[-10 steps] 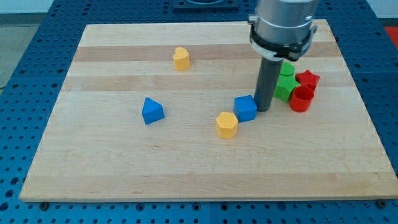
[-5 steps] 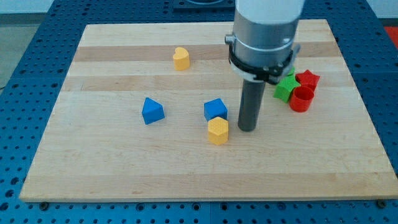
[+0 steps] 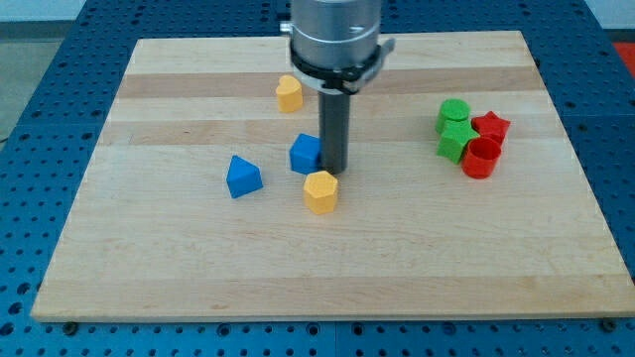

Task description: Push the blue cube closer to the yellow heart

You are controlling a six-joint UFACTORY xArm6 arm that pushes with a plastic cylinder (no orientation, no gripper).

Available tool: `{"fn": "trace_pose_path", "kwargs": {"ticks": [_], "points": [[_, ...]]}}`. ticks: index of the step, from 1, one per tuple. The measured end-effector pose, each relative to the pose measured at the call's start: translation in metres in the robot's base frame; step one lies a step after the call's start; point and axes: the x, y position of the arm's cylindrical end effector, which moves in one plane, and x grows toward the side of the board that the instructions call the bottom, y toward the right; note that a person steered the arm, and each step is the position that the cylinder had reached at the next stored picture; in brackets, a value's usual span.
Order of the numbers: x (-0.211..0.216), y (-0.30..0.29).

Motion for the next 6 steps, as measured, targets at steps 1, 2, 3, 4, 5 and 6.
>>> {"fn": "trace_pose_path", "kwargs": {"ticks": [1,2,3,4,5,6], "points": [[-0.013,-0.022],[-0.003,-0.010],[0.007,-0.045],[-0.013,-0.077],[-0.052,-0.060],[-0.067,-0.053]]}}
